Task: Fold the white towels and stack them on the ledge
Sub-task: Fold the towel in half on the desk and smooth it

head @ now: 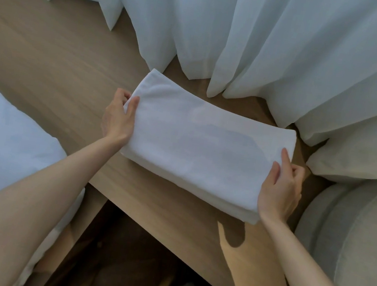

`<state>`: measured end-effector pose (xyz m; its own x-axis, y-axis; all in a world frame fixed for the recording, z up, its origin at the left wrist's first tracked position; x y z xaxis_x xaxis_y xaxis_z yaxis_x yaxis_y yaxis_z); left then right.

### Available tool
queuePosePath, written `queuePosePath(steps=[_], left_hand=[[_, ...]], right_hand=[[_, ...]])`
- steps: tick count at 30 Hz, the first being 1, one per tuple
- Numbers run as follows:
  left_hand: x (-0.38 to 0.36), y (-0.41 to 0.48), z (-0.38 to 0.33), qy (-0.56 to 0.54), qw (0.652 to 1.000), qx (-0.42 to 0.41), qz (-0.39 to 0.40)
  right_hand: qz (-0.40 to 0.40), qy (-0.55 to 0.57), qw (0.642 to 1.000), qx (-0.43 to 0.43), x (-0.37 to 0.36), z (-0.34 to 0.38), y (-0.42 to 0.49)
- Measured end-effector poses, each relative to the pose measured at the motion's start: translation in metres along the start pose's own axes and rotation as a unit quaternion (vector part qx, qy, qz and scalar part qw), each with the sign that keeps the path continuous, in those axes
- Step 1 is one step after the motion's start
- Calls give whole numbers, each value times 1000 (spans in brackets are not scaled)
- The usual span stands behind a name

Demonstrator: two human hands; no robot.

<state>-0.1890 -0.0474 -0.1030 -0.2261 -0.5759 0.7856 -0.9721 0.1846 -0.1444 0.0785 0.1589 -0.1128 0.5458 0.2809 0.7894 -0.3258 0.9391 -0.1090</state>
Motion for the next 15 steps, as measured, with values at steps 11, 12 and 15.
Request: queuePosePath(steps=[11,12,15], left_hand=[[-22,6,13,147,989,-24,2],[-22,6,12,152,988,-23,3],[-21,4,7,179,984,-19,10]], right_hand=[[39,-55,998,-13,-20,-24,-9],[46,-61,997,-13,-20,-24,-8],[63,-101,993,-3,-15,-16,-8]])
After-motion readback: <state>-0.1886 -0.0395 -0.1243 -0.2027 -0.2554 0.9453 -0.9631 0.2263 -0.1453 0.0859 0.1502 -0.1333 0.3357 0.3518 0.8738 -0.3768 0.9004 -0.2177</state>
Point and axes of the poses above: each hand's wrist, its own y-axis towards the middle knuckle, its own x-axis out of the back of the hand, z = x × y, the point moved 1 cm from there along y, towards the middle knuckle, and after that the axes turned 1 degree about -x, right-handed, at the moved point
